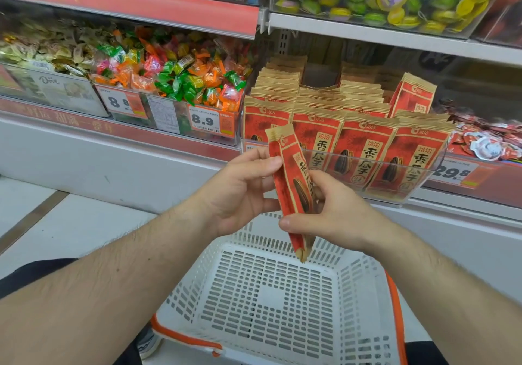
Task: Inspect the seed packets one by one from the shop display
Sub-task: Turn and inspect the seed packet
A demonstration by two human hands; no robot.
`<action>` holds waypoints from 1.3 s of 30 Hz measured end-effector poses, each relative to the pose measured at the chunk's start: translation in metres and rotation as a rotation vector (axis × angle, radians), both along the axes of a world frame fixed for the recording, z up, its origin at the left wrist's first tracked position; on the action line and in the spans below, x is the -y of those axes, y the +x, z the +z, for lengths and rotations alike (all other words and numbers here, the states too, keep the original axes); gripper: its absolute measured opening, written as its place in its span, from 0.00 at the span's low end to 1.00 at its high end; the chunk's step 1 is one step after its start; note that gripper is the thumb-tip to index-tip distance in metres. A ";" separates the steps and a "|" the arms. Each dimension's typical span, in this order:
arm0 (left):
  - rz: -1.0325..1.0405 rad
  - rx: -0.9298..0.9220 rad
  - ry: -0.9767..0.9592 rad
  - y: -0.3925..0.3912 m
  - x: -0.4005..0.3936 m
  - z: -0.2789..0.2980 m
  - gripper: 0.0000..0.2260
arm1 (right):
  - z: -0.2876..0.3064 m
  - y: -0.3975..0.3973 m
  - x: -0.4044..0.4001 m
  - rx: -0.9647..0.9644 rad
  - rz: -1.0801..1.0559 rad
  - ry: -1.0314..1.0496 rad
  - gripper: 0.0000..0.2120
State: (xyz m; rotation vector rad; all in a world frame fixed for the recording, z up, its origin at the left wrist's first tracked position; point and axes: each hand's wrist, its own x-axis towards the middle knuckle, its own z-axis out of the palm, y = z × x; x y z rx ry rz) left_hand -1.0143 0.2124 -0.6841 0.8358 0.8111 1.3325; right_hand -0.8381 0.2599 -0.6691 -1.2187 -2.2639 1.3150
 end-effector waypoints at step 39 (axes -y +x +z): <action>0.290 -1.063 0.166 0.007 -0.078 0.090 0.14 | 0.070 0.025 -0.050 -0.862 -0.531 -0.550 0.05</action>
